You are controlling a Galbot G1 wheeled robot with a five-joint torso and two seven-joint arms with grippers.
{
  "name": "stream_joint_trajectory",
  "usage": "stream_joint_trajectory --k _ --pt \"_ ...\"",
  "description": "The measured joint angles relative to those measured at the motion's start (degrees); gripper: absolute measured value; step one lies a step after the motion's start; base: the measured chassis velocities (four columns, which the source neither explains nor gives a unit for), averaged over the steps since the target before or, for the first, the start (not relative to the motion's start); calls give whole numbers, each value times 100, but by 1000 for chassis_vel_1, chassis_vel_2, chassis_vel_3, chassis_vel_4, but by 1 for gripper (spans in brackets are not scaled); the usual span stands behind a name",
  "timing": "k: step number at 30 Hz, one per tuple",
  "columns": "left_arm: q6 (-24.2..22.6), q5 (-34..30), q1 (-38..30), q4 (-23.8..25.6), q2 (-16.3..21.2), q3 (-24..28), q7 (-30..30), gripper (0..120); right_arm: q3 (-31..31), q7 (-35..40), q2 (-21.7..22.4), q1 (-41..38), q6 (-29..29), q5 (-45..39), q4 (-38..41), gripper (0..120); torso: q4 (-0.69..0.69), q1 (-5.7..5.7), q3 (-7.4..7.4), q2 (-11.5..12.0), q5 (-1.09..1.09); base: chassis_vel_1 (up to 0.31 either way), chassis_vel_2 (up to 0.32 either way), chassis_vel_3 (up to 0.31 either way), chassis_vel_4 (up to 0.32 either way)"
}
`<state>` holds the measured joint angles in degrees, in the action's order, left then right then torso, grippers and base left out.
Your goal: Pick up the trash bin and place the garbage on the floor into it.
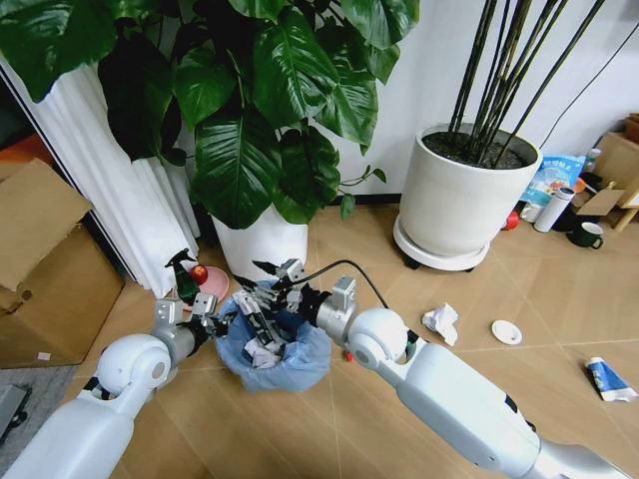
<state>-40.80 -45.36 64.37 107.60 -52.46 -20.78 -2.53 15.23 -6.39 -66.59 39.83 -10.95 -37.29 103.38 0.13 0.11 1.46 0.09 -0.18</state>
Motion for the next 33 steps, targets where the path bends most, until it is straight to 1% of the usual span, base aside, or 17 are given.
stream_joint_trajectory --k 1,4,6,8,9,11,12,15,17,18,20,21,23,24,28,29,33 --pt "1 3 8 0 -6 -25 0 0 -73 56 5 6 -13 -39 20 74 0 0 0 0 0 0 0 0 0" --pt "2 5 16 -2 -10 -52 2 0 -146 93 29 13 -27 -69 33 79 0 0 0 0 0 0 0 0 0" --pt "6 22 60 -43 -15 -181 36 0 -465 96 272 67 -83 -108 44 90 -1 0 0 0 1 0 0 0 0" --pt "7 28 74 -55 -15 -215 47 0 -588 56 376 105 -105 -109 40 93 -1 0 0 0 1 0 0 0 0" --pt "9 34 91 -69 -13 -257 63 0 -740 -14 497 157 -120 -109 19 97 0 0 0 0 0 0 0 0 0" --pt "23 45 146 -101 7 -366 122 0 -1290 -336 858 452 -181 -85 -132 100 1 0 0 0 1 0 0 0 0" --pt "23 45 146 -101 7 -366 122 0 -1290 -336 858 452 -181 -85 -132 100 1 0 0 0 1 0 0 0 0" --pt "40 62 173 -123 10 -403 154 0 -1778 -686 1105 841 -233 50 -498 100 1 0 -1 0 1 0 0 0 0" --pt "44 66 173 -125 2 -409 160 0 -1878 -799 1140 948 -232 156 -681 100 1 0 0 0 2 0 0 0 0" --pt "46 68 173 -125 -3 -411 160 0 -1936 -872 1152 1013 -221 241 -803 100 1 0 0 0 2 0 0 0 0" --pt "49 74 202 -105 -17 -424 162 0 -2139 -1257 1148 1225 -165 598 -1379 100 1 0 0 0 1 0 0 0 0" --pt "49 74 202 -105 -17 -424 162 0 -2139 -1257 1148 1225 -165 598 -1379 100 1 0 0 0 1 0 0 0 0" --pt "53 81 248 -70 -17 -437 165 0 -2189 -1518 1106 1331 -108 818 -1834 100 1 0 0 0 2 0 0 0 0" --pt "53 81 248 -70 -17 -437 165 0 -2189 -1518 1106 1331 -108 818 -1834 100 1 0 0 0 2 0 0 0 0" --pt "63 108 319 -18 -33 -454 172 0 -2145 -1821 872 1376 59 1303 -2676 100 0 0 0 0 1 0 0 0 0" --pt "63 108 319 -18 -33 -454 172 0 -2145 -1821 872 1376 59 1303 -2676 100 0 0 0 0 1 0 0 0 0" --pt "66 117 372 32 -34 -455 173 0 -2127 -2003 570 1309 158 1694 -3278 100 0 0 0 0 0 0 0 0 0"
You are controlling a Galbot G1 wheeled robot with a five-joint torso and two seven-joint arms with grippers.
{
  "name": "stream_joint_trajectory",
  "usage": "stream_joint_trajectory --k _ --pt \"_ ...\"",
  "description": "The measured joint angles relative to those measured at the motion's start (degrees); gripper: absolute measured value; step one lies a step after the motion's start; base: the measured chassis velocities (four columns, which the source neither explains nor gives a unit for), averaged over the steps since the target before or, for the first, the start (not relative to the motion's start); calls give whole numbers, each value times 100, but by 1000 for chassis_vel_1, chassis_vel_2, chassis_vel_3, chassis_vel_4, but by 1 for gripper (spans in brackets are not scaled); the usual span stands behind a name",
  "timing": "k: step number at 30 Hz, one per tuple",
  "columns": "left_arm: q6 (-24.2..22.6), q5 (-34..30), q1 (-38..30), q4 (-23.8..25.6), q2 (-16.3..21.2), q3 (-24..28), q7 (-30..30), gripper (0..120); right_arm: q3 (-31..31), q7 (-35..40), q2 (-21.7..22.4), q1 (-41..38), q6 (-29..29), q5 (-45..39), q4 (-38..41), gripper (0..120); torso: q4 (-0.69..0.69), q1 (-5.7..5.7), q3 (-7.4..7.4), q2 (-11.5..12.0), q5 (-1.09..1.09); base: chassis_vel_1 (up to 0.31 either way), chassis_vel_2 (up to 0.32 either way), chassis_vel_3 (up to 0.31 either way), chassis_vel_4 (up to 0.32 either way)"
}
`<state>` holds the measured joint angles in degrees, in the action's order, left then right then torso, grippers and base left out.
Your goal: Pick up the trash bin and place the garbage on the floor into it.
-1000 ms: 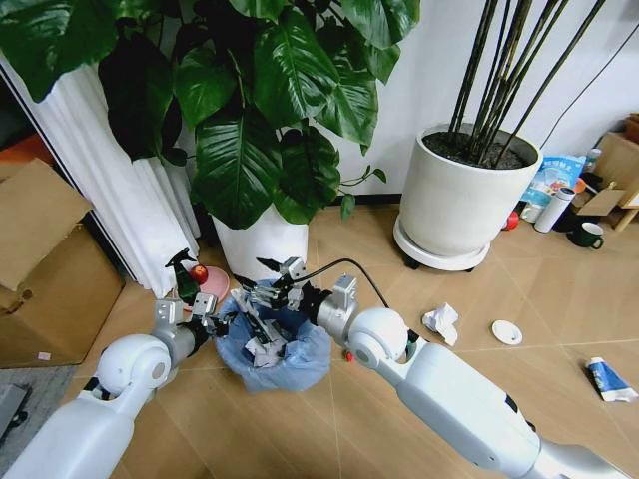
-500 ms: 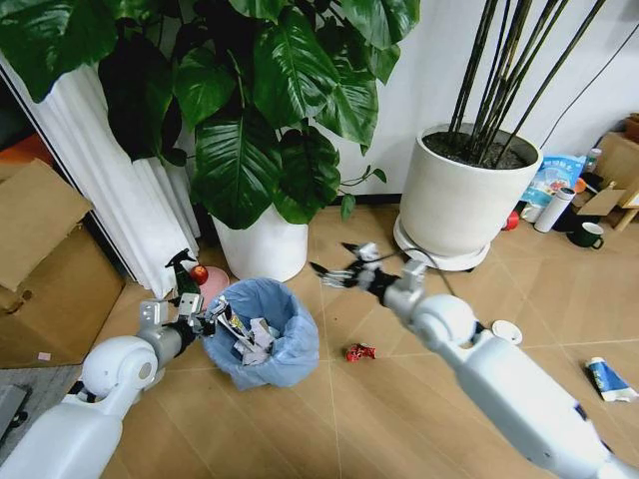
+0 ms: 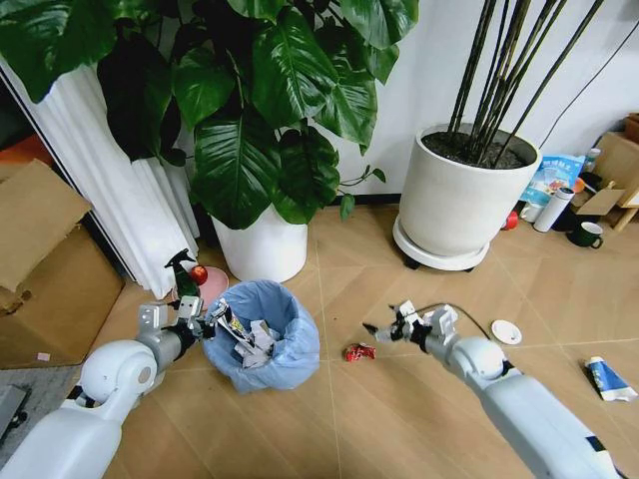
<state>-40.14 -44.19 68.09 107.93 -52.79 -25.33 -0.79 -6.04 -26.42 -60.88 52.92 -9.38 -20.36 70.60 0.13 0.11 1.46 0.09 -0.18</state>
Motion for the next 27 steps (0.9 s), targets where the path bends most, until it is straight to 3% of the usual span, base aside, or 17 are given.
stream_joint_trajectory --k 11,27 --pt "5 4 36 48 -3 3 8 0 30 -119 -855 -259 191 722 -1179 100 -1 0 0 0 0 0 0 0 0" --pt "20 40 36 67 3 44 96 0 -117 -92 -1330 -716 621 1430 -2048 100 0 0 0 0 0 0 0 0 0"
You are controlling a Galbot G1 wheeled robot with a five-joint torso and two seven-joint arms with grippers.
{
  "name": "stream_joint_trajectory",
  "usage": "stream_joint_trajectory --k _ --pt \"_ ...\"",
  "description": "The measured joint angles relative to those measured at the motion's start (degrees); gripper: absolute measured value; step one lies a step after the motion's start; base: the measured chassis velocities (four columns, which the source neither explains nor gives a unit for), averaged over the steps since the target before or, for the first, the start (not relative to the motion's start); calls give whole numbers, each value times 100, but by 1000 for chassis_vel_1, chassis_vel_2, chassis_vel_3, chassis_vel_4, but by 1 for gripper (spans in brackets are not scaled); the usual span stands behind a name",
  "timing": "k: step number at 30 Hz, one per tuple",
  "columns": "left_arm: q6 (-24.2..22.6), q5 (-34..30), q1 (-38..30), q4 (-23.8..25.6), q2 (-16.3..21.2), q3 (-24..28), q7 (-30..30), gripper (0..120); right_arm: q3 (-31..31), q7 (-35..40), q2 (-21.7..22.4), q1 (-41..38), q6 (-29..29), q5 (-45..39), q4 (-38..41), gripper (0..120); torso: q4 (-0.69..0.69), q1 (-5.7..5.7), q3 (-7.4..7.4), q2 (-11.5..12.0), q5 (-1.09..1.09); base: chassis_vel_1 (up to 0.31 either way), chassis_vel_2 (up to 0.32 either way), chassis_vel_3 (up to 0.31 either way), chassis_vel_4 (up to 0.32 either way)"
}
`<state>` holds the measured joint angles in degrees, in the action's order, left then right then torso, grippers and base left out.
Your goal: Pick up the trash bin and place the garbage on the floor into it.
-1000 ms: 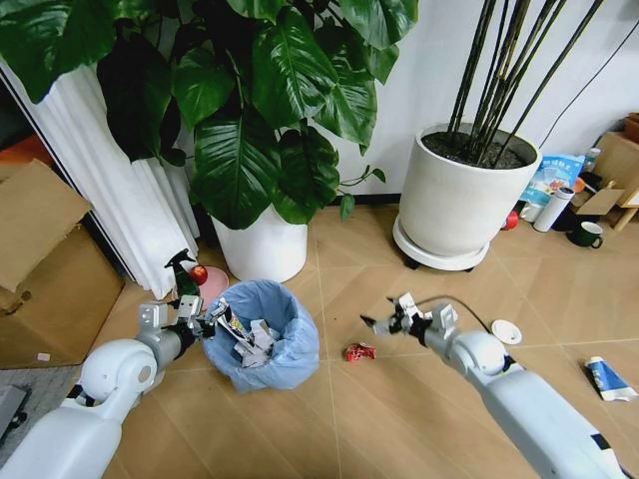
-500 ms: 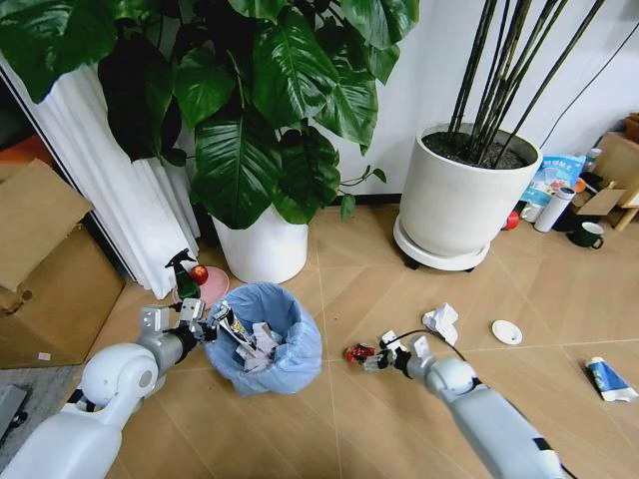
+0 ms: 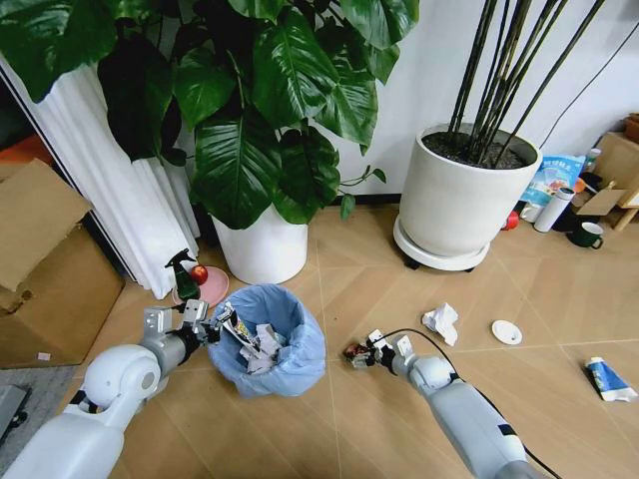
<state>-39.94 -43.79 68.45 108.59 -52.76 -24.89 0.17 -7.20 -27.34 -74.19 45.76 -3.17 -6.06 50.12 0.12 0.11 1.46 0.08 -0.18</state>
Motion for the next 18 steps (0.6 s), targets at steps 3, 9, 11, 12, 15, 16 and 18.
stream_joint_trajectory --k 3,9,11,12,15,16,18 --pt "3 -2 3 0 13 -3 7 0 -18 12 -18 -20 -1 11 -61 100 1 0 0 0 0 0 0 0 0" --pt "12 -3 9 0 16 -4 12 0 -63 25 -80 -50 0 40 -204 100 1 0 0 0 0 0 0 0 0" --pt "12 -3 9 0 14 -3 12 0 -63 28 -88 -54 0 40 -219 100 1 0 0 0 0 0 0 0 0" --pt "14 -2 12 2 10 -2 12 0 -63 36 -108 -60 8 41 -255 100 1 0 0 0 0 0 0 0 0" --pt "16 0 22 13 10 -2 12 0 -65 52 -126 -63 19 42 -270 94 1 0 0 0 0 0 0 0 0" --pt "16 0 26 20 11 -4 12 0 -66 69 -129 -63 19 42 -270 89 0 0 0 0 0 0 0 0 0" --pt "17 0 32 26 11 -11 13 0 -61 98 -130 -57 19 38 -268 79 0 0 0 0 0 0 0 0 0"
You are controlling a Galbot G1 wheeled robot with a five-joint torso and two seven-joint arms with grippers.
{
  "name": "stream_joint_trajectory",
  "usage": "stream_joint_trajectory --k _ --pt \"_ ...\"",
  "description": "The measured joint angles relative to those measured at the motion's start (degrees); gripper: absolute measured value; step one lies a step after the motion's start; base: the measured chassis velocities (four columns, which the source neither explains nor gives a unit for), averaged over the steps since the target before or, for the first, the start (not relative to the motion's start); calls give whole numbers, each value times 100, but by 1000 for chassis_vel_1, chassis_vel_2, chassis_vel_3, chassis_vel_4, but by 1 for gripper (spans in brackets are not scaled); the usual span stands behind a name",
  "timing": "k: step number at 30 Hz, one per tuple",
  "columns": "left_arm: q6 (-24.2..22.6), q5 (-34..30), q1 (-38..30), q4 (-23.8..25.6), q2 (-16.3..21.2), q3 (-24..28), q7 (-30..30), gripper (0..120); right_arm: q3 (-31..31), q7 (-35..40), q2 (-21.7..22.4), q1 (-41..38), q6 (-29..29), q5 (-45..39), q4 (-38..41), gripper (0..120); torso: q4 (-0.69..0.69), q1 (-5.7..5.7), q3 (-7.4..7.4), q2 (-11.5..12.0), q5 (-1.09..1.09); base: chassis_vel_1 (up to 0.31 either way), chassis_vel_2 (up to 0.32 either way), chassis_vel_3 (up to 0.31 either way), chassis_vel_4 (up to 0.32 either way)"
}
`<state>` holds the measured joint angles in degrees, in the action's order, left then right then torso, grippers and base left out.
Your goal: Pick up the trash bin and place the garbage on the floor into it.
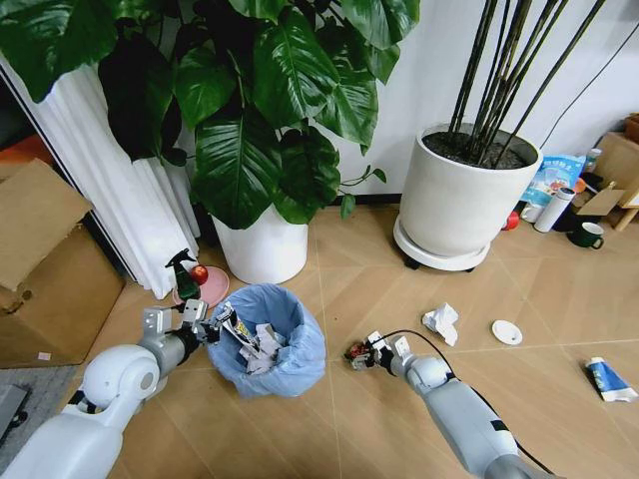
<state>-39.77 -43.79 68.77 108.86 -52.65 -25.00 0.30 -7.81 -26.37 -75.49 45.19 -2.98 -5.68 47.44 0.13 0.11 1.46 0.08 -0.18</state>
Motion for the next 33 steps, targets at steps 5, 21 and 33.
stream_joint_trajectory --k 5,21,33 --pt "6 3 2 3 -1 -7 1 0 11 39 -7 25 7 -13 30 61 0 0 0 0 0 0 0 0 0" --pt "15 16 20 15 3 -16 24 0 -58 100 -8 173 -2 -85 200 11 0 0 0 -1 1 0 0 0 0" --pt "53 92 81 18 -2 -57 96 0 -351 227 102 480 -28 -345 781 11 0 0 0 -1 1 0 0 0 0"
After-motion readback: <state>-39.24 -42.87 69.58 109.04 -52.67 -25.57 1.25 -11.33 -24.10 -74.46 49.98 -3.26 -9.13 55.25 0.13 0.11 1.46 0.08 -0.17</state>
